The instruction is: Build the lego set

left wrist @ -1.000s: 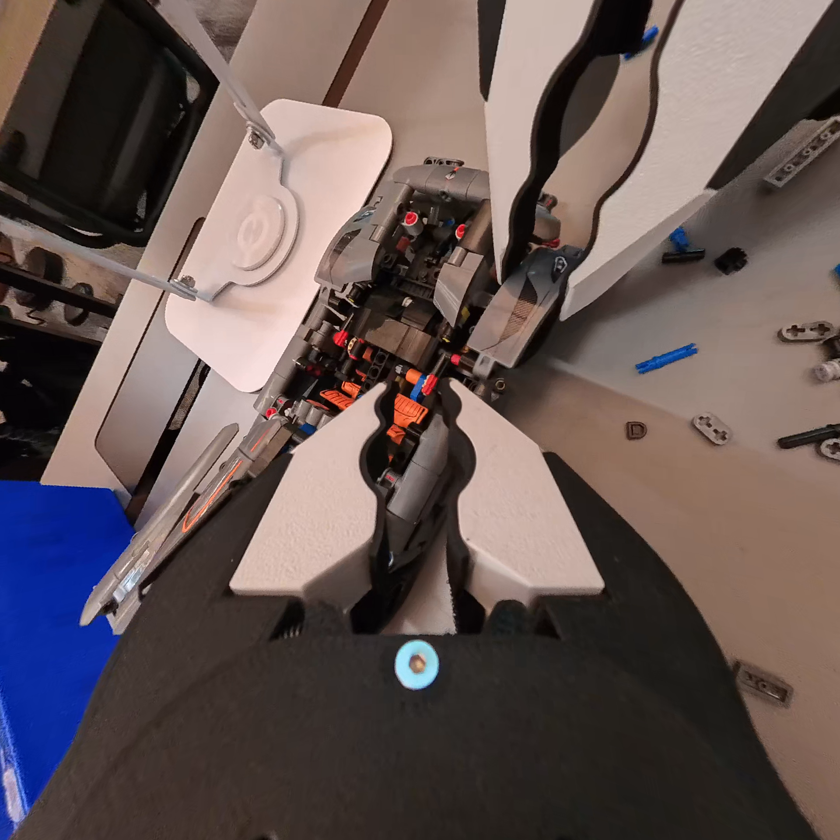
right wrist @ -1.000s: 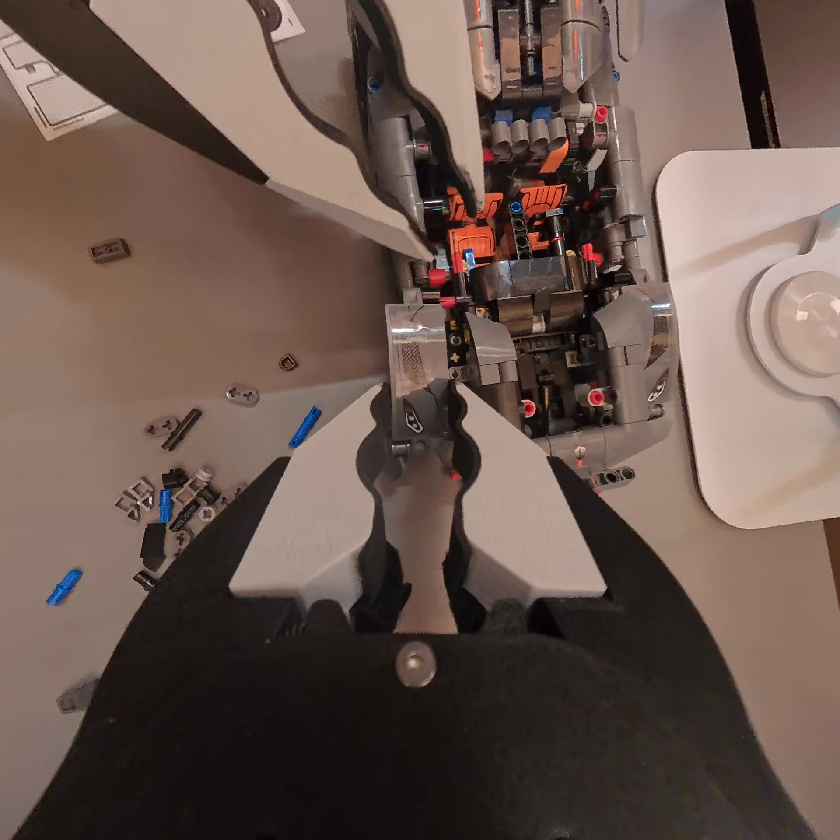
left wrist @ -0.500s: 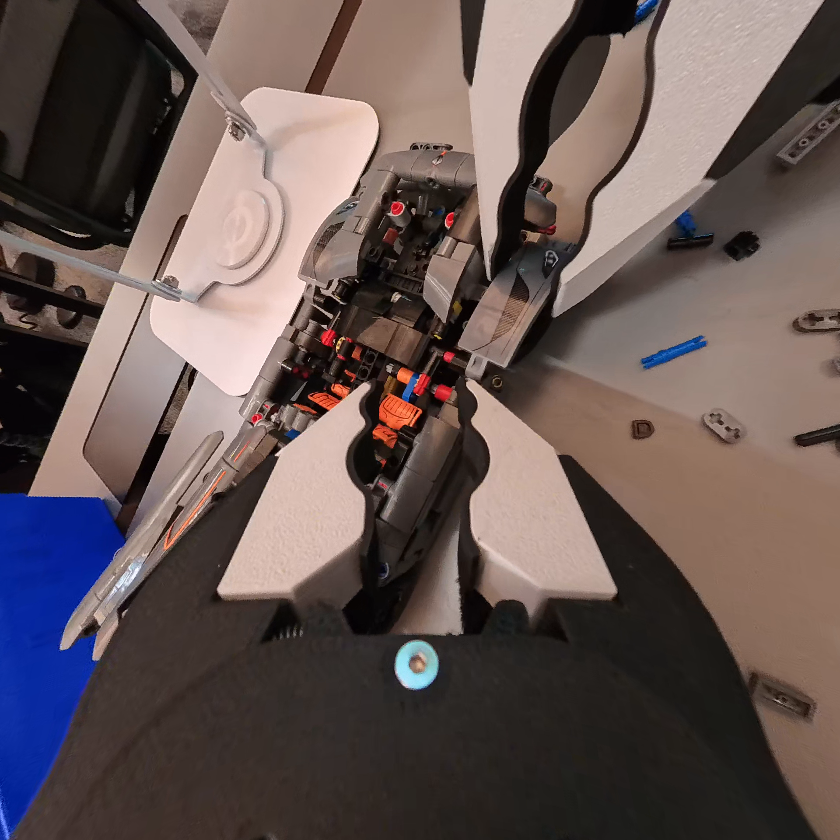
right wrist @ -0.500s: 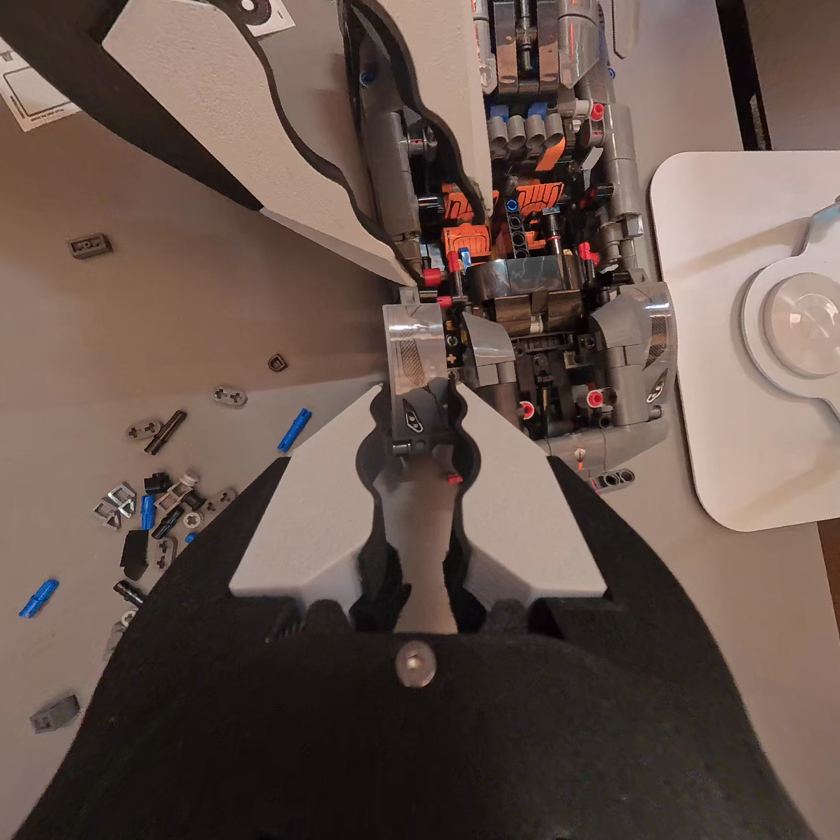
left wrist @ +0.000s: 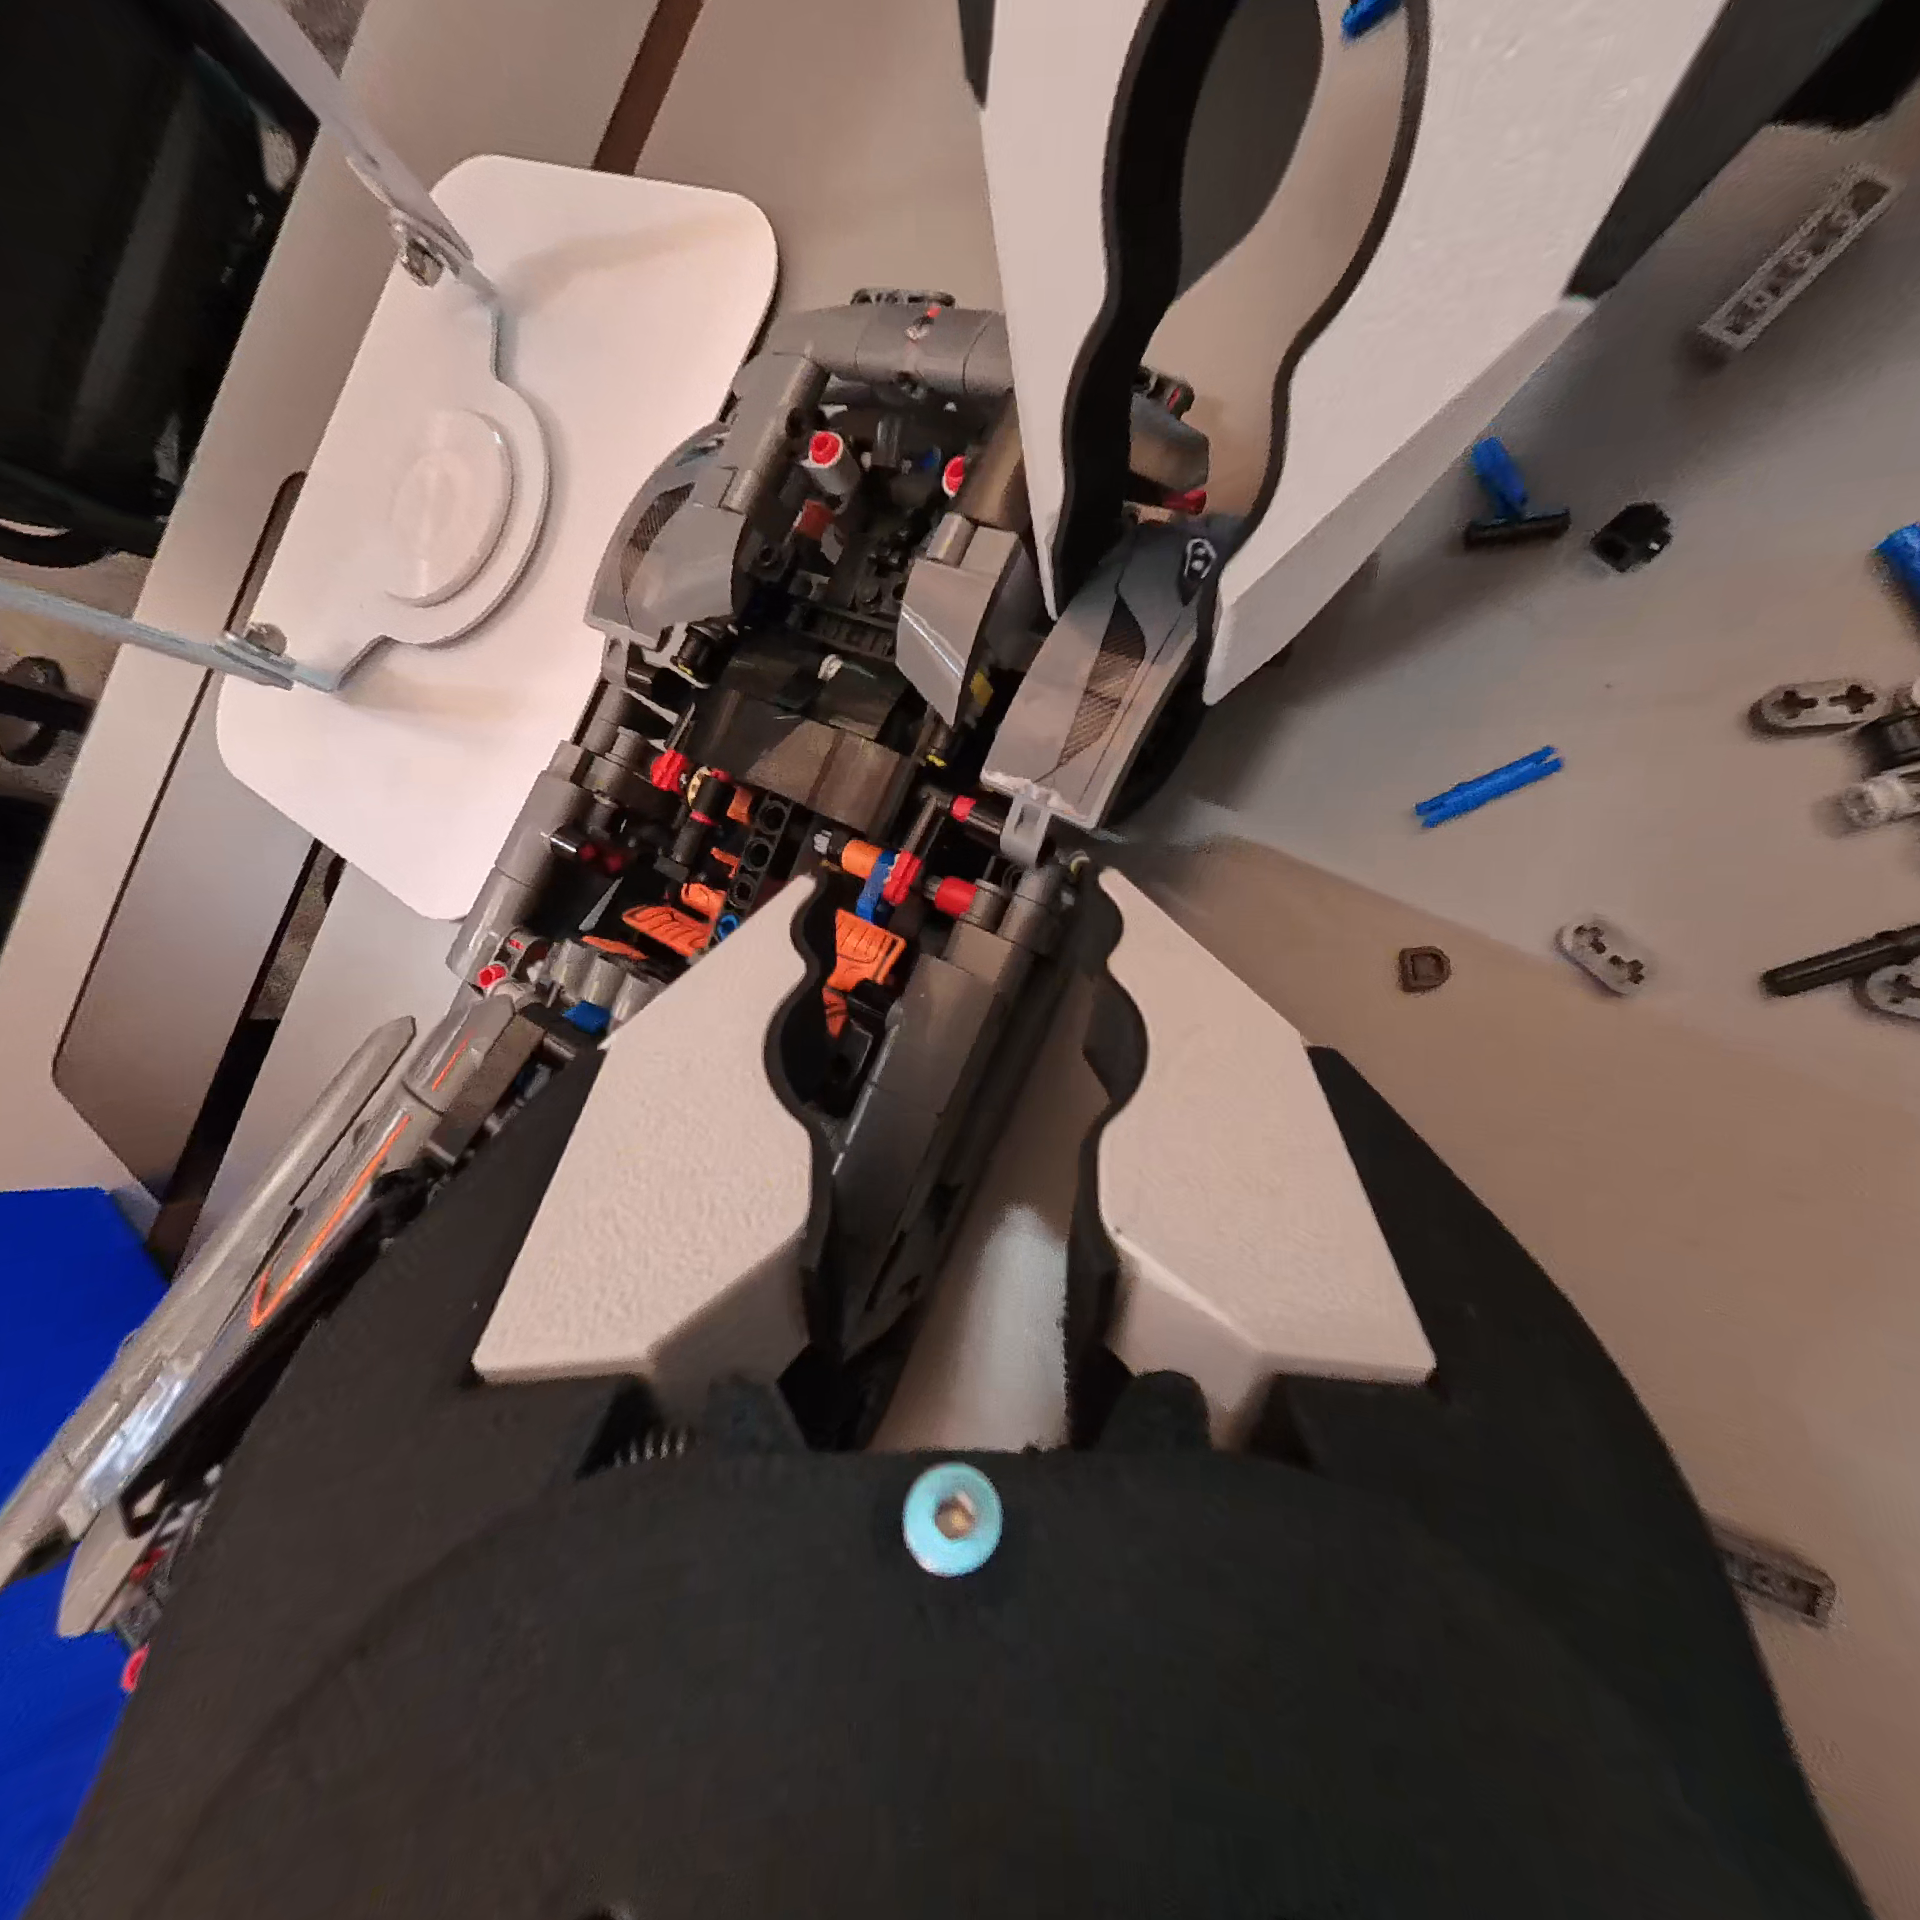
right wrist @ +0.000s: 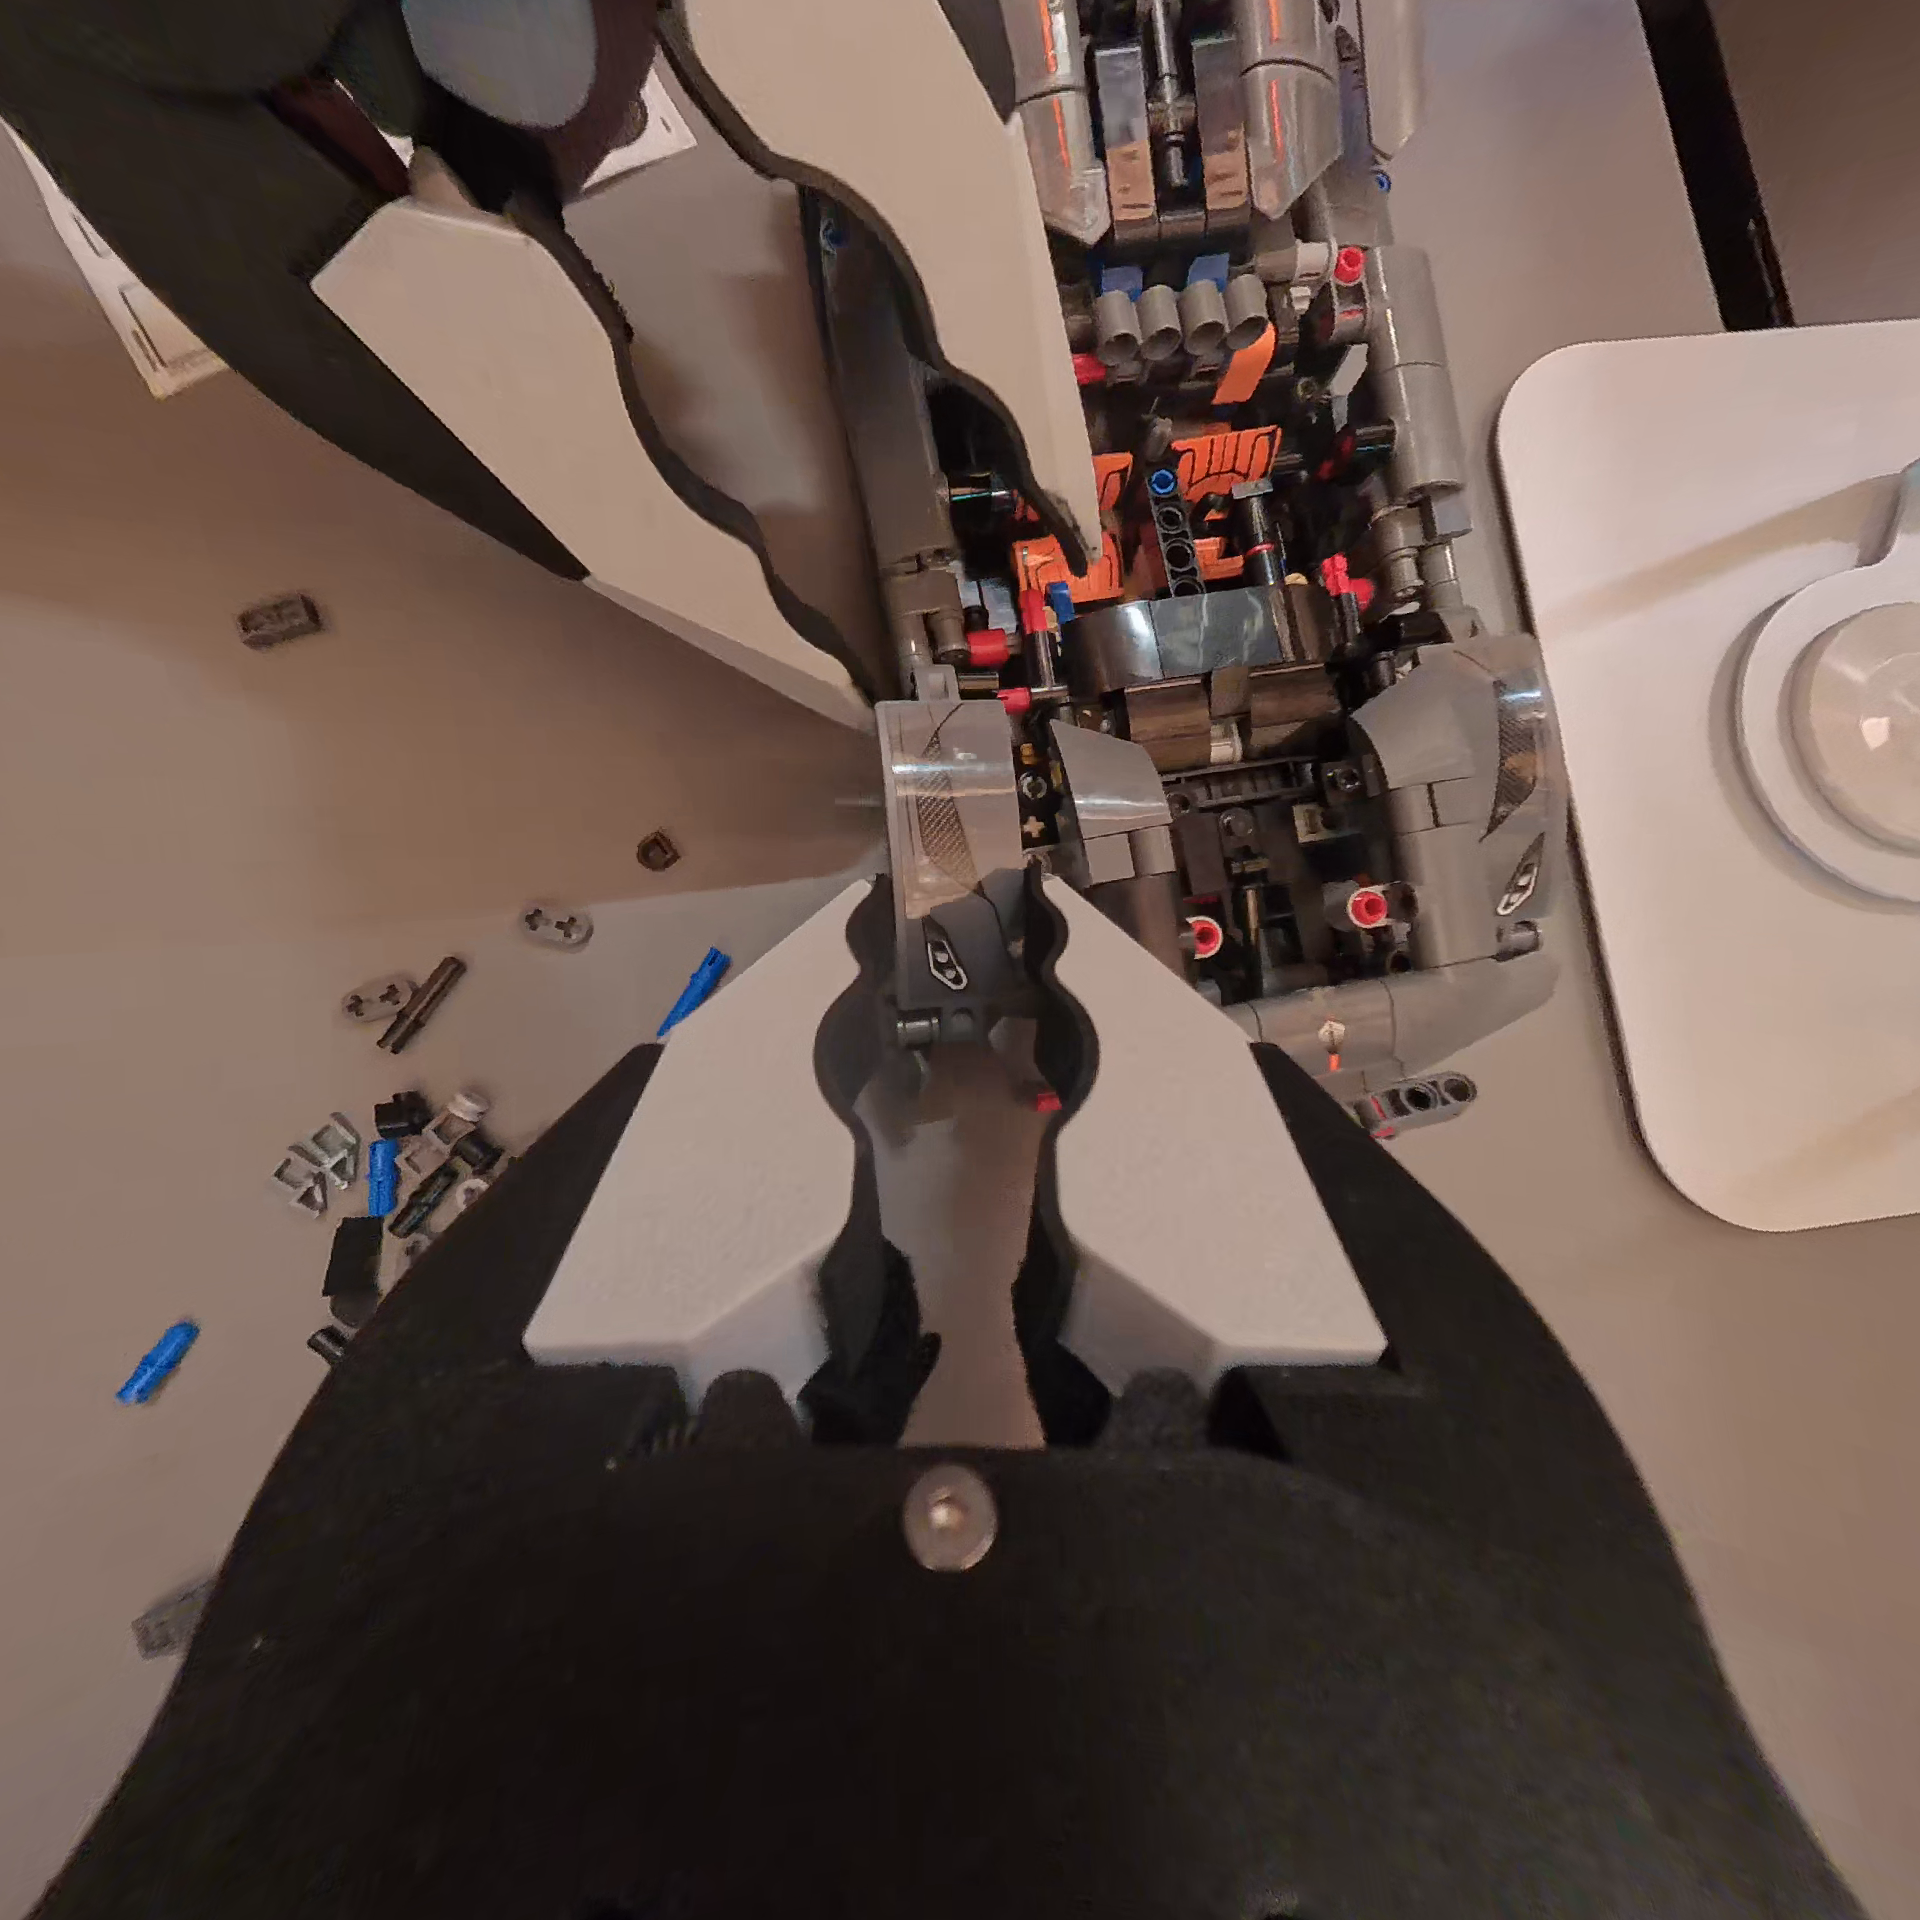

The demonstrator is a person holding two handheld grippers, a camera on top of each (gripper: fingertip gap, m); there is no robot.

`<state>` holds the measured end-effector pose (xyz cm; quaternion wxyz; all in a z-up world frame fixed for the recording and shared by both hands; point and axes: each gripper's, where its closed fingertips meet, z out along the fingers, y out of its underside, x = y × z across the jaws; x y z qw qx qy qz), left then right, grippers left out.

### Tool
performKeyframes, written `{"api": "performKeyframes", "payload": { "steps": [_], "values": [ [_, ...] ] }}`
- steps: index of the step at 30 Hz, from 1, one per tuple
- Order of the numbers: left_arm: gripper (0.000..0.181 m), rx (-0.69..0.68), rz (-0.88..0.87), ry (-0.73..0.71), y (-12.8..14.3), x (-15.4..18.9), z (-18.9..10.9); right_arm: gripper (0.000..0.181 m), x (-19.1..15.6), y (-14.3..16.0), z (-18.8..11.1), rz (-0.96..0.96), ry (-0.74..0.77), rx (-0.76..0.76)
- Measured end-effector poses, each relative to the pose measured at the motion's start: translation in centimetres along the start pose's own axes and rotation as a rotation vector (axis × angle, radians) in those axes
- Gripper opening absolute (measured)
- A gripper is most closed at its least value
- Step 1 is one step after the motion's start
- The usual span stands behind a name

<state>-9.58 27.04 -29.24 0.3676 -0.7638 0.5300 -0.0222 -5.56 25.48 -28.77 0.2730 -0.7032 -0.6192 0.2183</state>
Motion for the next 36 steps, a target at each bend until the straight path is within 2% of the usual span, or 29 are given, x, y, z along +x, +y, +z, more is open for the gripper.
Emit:
{"api": "performKeyframes", "payload": {
  "steps": [6,11,20,36],
  "values": [
    [0.038,-0.01,0.031,-0.01,0.21,0.09,0.3,0.022,-0.07,-0.34,-0.3,0.113,-0.091,0.052],
    [0.038,0.006,0.026,-0.001,-0.01,0.13,0.32,0.022,-0.17,-0.12,-0.25,0.13,-0.119,0.041],
    [0.038,0.02,0.039,-0.001,-0.24,0.23,0.37,0.022,-0.06,0.18,-0.12,0.042,-0.049,-0.005],
    [0.034,0.04,0.061,-0.051,-0.75,0.03,0.74,0.022,0.28,0.42,-0.35,-0.014,-0.023,-0.035]
  ]
}}
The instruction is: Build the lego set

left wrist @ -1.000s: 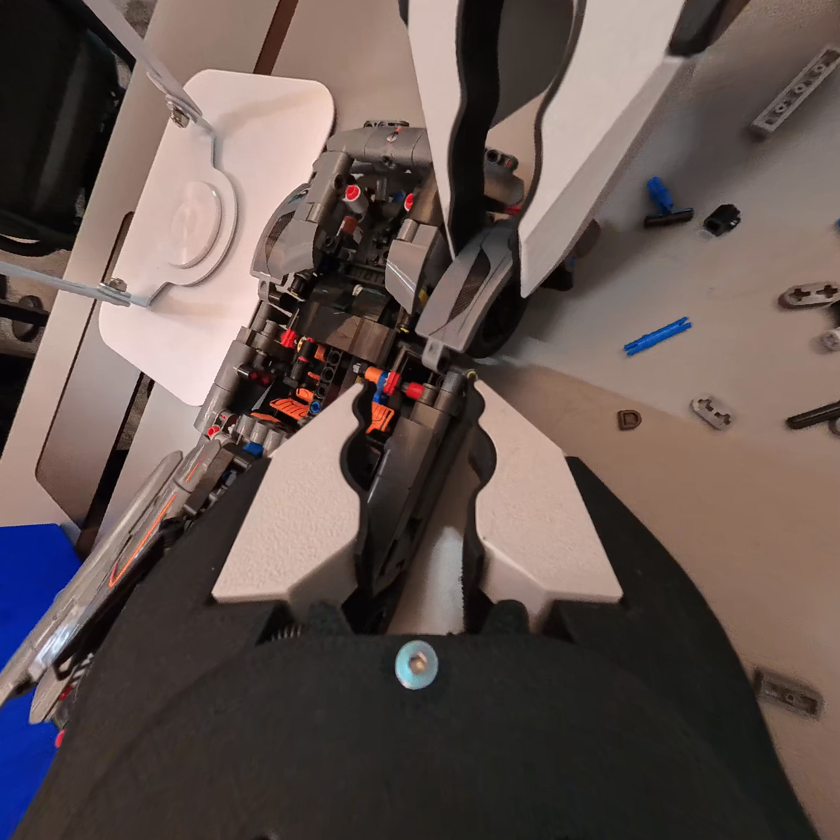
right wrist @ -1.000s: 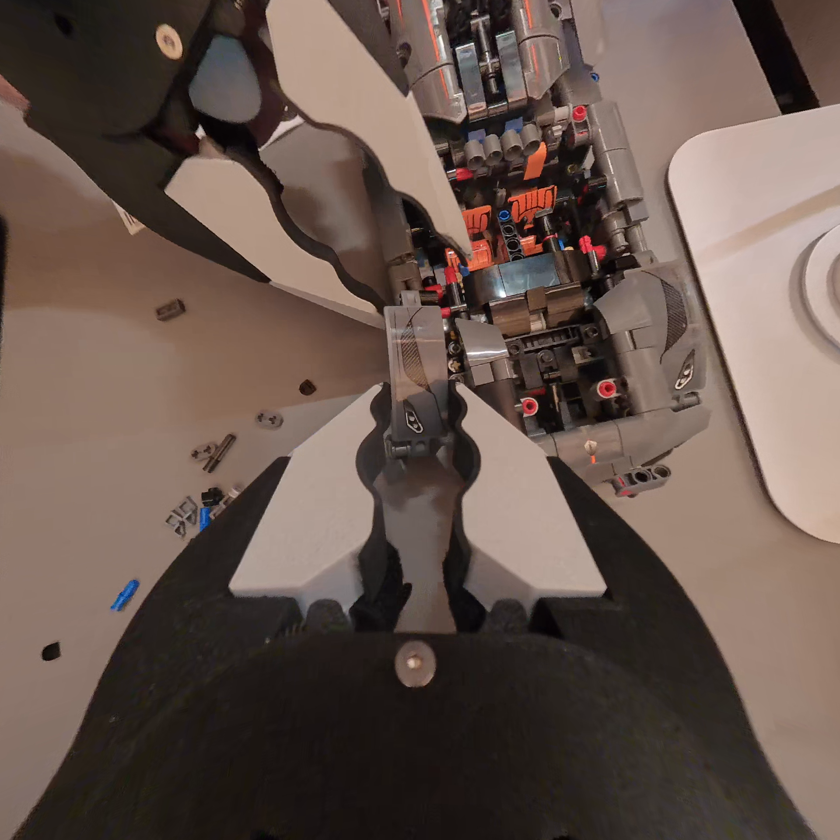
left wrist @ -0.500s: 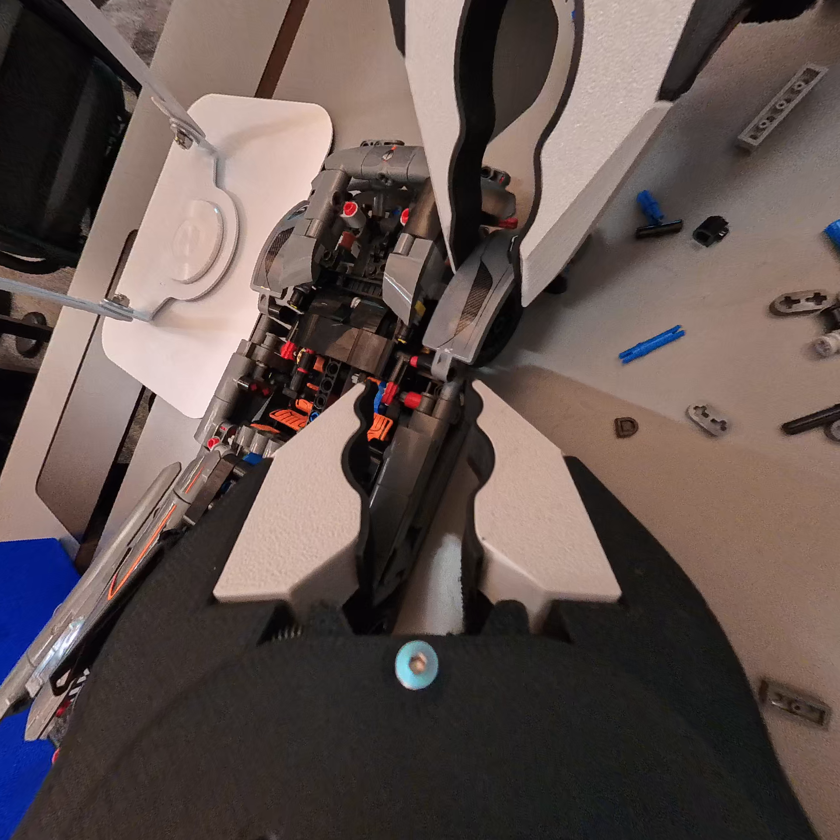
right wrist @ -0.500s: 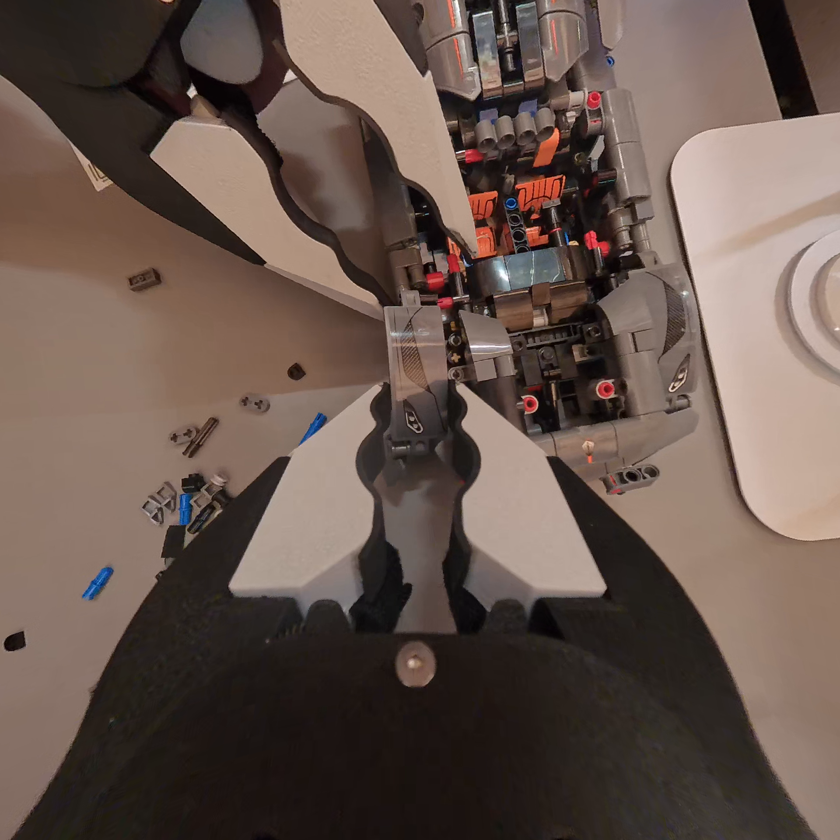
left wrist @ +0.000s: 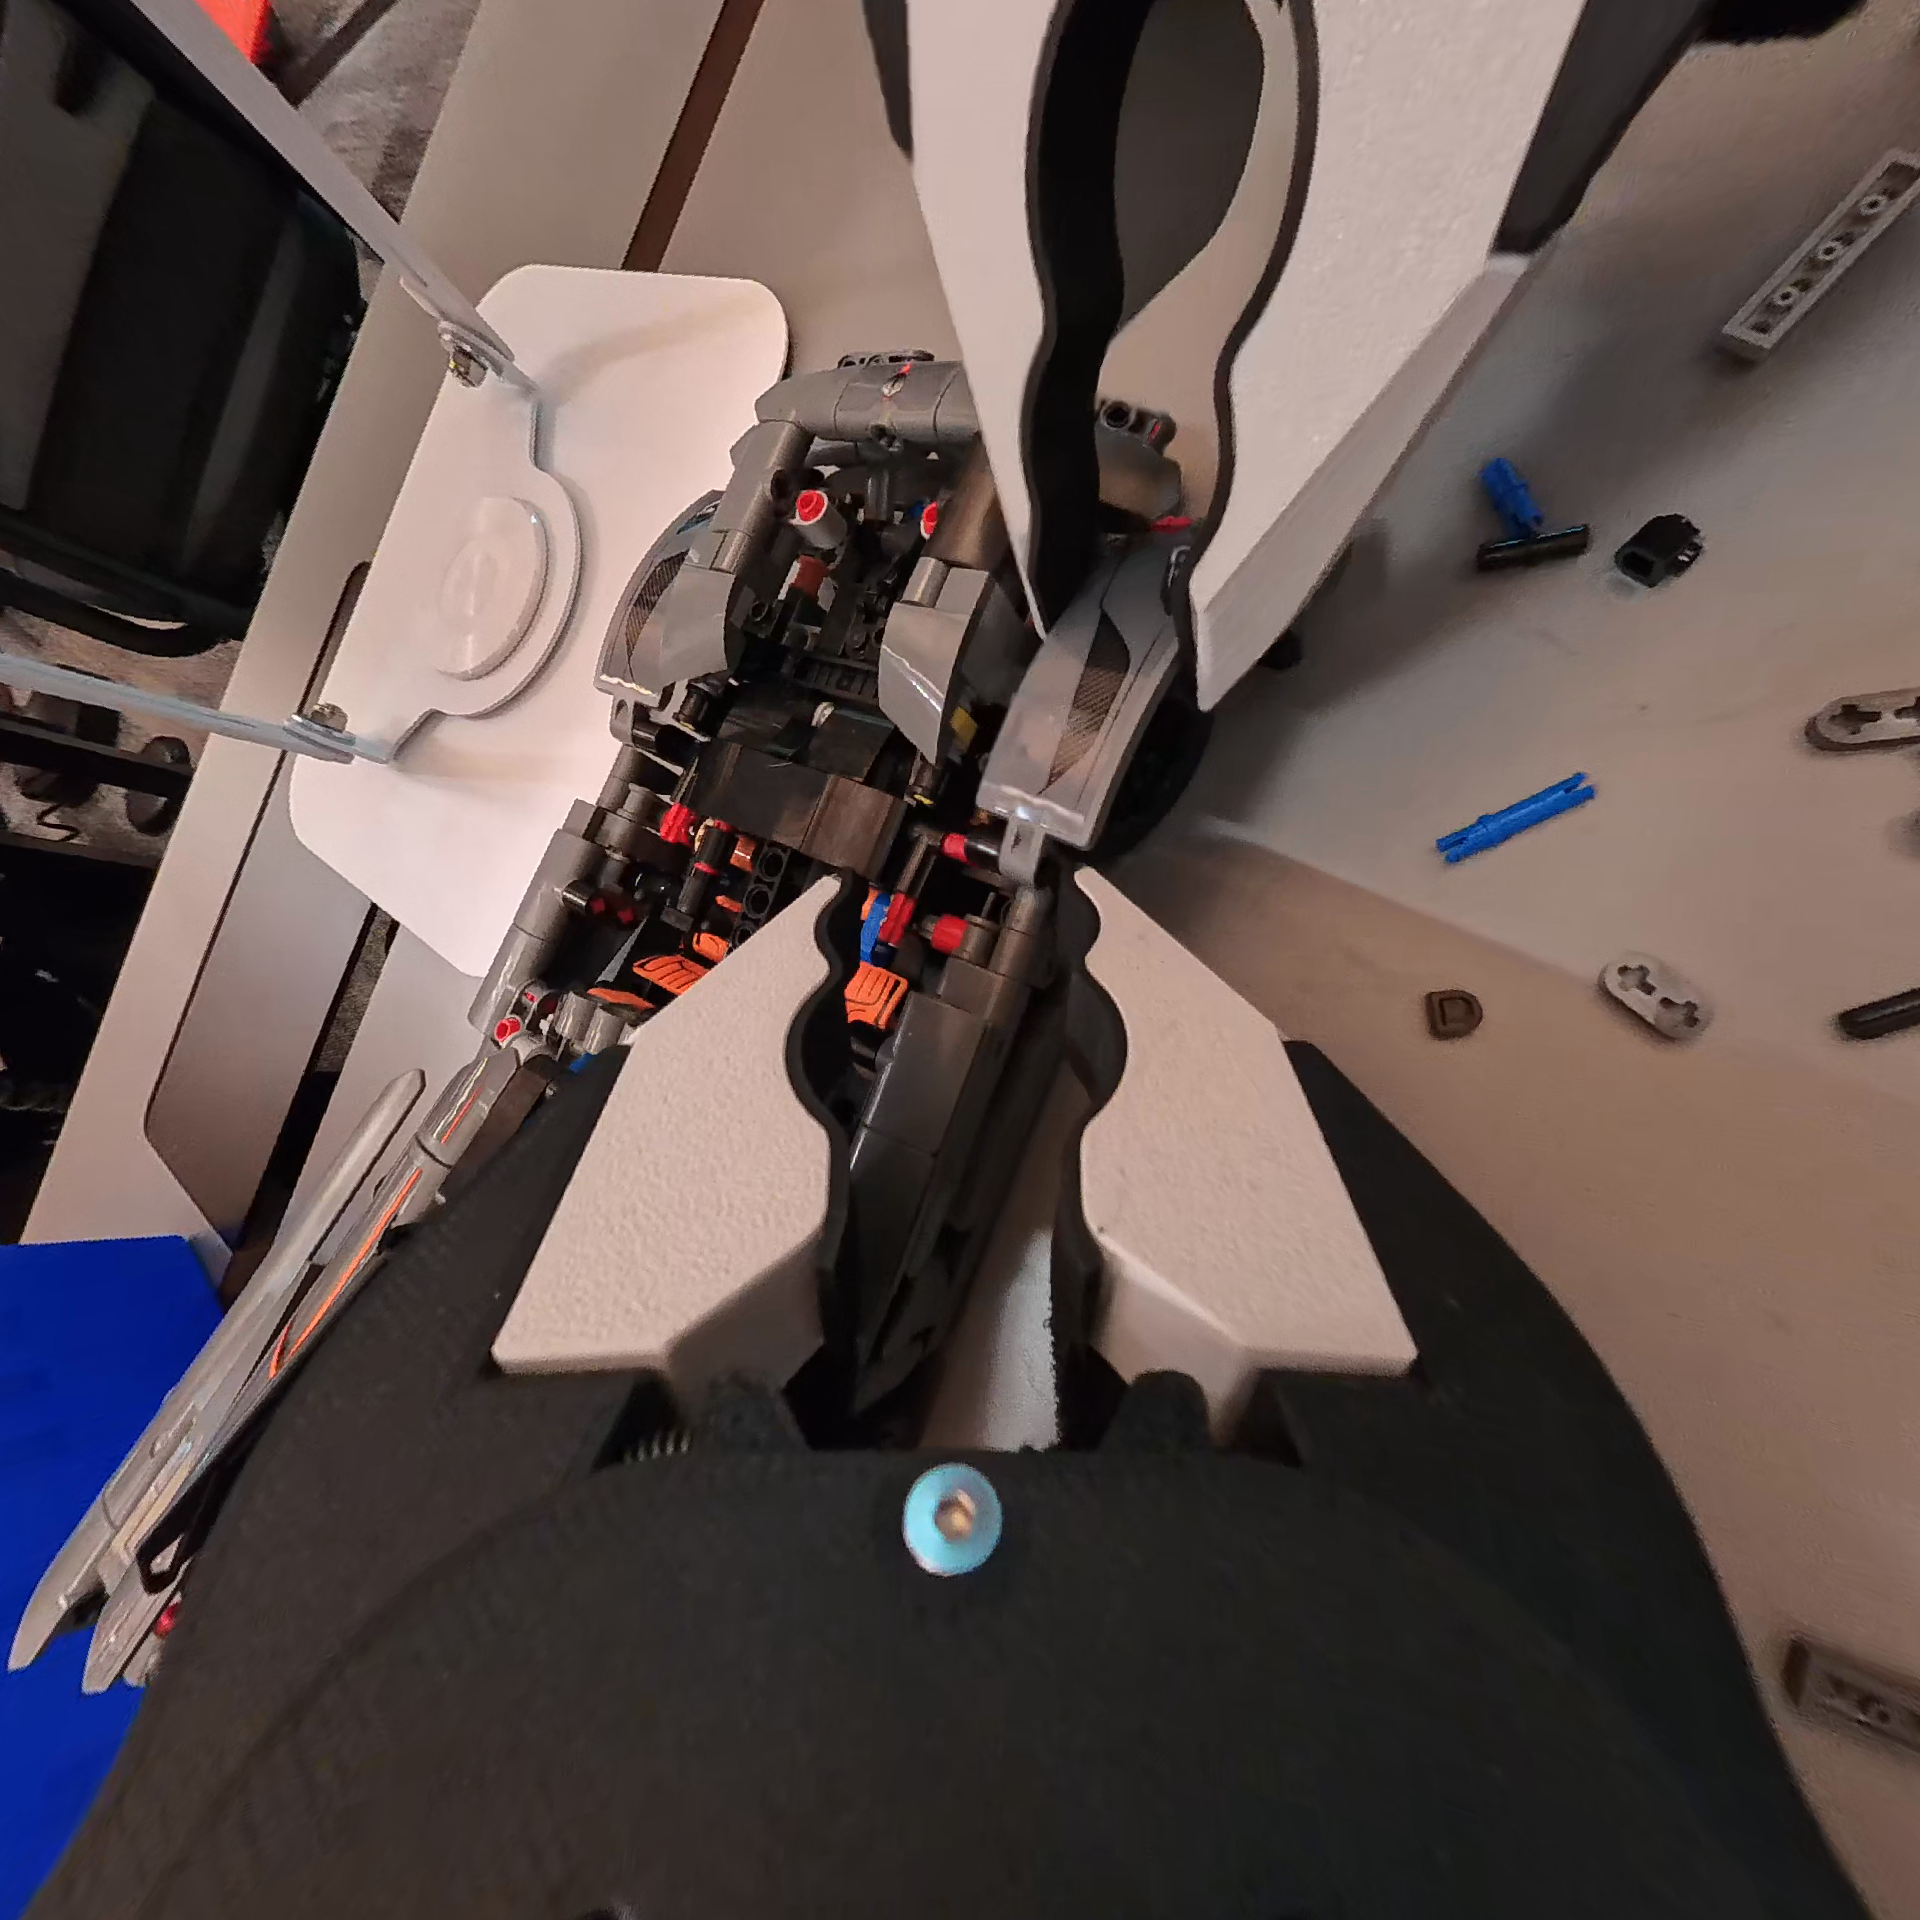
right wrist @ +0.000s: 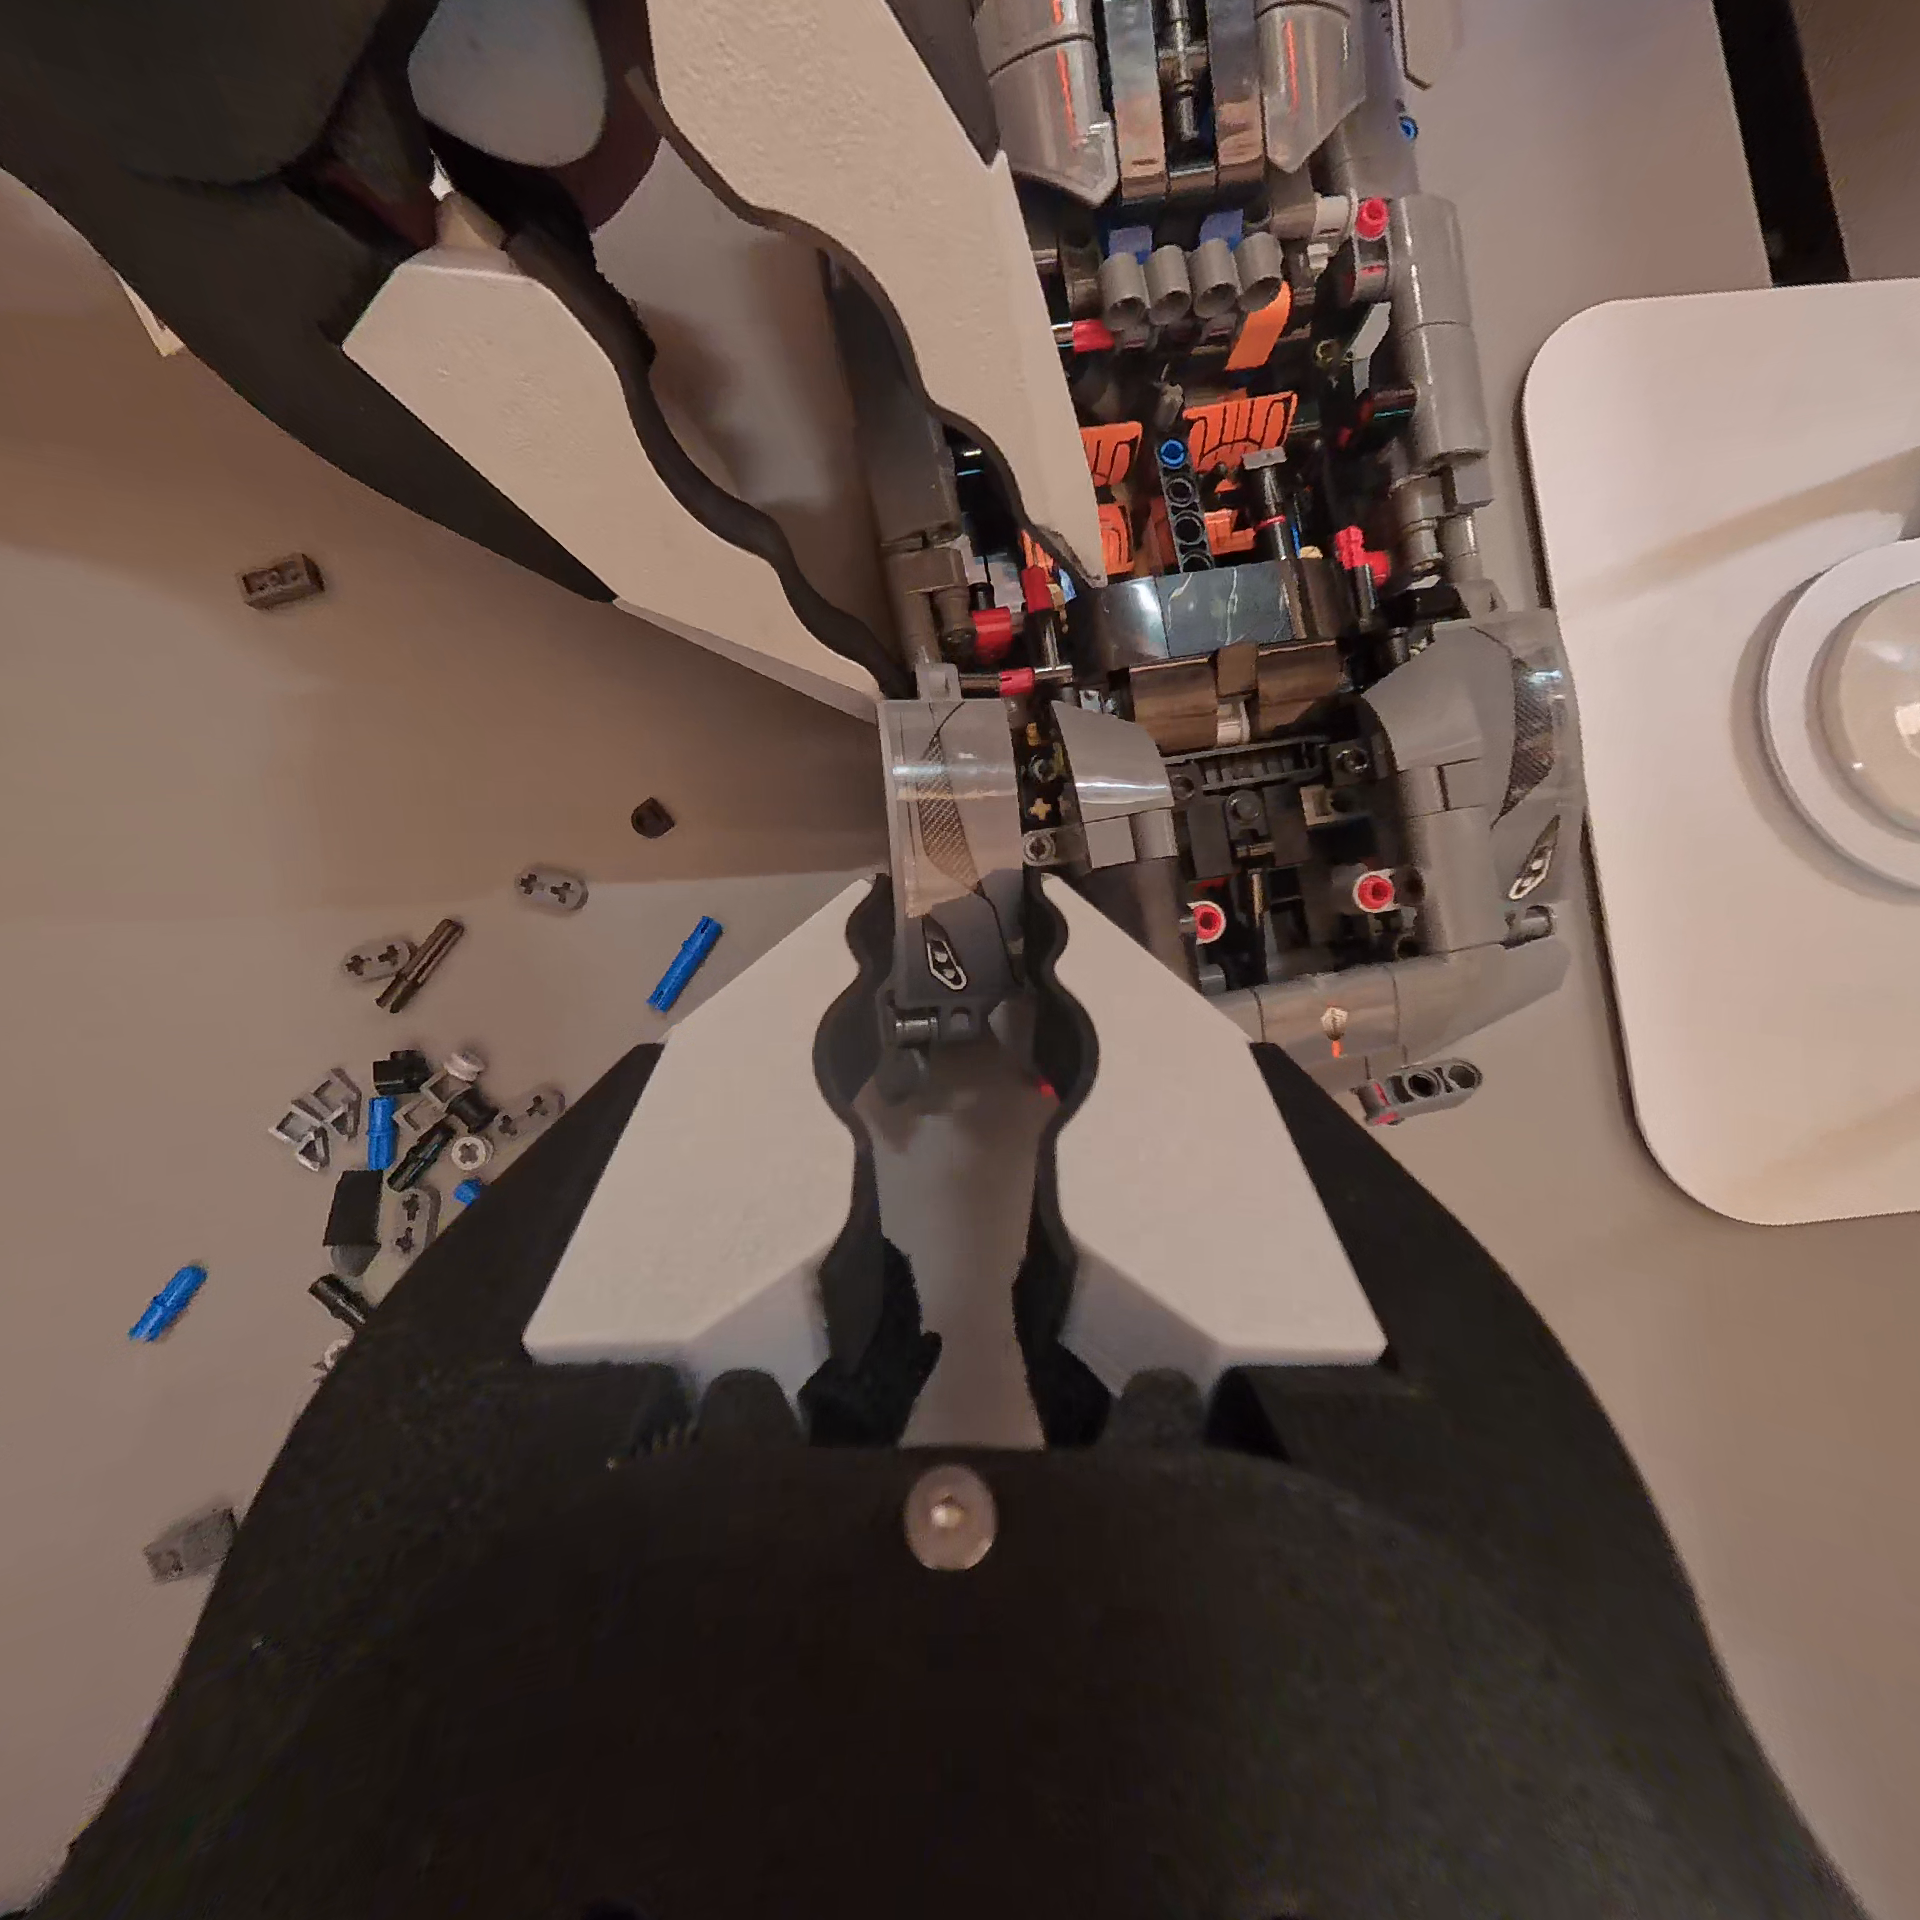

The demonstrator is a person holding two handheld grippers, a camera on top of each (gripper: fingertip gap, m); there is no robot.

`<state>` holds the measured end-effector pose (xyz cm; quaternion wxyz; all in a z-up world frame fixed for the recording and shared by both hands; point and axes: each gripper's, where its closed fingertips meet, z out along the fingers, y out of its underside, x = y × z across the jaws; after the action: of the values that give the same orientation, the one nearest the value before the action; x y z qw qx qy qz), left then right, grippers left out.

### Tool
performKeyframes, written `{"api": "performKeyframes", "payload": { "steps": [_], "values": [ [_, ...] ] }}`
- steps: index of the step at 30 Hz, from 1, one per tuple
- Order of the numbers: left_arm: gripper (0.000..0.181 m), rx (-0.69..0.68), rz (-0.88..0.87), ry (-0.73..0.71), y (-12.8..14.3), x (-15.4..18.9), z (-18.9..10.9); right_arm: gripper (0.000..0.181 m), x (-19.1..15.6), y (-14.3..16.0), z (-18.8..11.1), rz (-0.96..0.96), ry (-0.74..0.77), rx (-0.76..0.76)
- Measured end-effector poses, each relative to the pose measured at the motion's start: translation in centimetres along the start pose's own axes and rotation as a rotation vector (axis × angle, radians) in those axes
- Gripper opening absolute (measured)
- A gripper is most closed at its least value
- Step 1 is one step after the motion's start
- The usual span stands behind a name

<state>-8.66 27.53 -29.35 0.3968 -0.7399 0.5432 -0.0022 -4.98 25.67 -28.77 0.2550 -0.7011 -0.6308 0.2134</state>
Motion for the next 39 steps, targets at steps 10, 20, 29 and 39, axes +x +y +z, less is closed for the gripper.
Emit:
{"api": "performKeyframes", "payload": {
  "steps": [10,20,29,39],
  "values": [
    [0.036,0.002,0.005,-0.013,0.0,-0.09,0.08,0.022,0.26,0.19,0.03,-0.095,0.075,-0.044],
    [0.036,-0.003,0.035,-0.029,0.09,-0.11,0.11,0.022,0.45,0.23,0.36,-0.262,0.222,-0.121],
    [0.036,0.002,0.051,-0.036,0.06,-0.11,0.15,0.022,0.59,0.23,0.35,-0.305,0.271,-0.139],
    [0.036,-0.003,0.058,-0.045,-0.02,-0.18,0.2,0.022,0.68,0.38,0.32,-0.227,0.211,-0.113]
  ]
}}
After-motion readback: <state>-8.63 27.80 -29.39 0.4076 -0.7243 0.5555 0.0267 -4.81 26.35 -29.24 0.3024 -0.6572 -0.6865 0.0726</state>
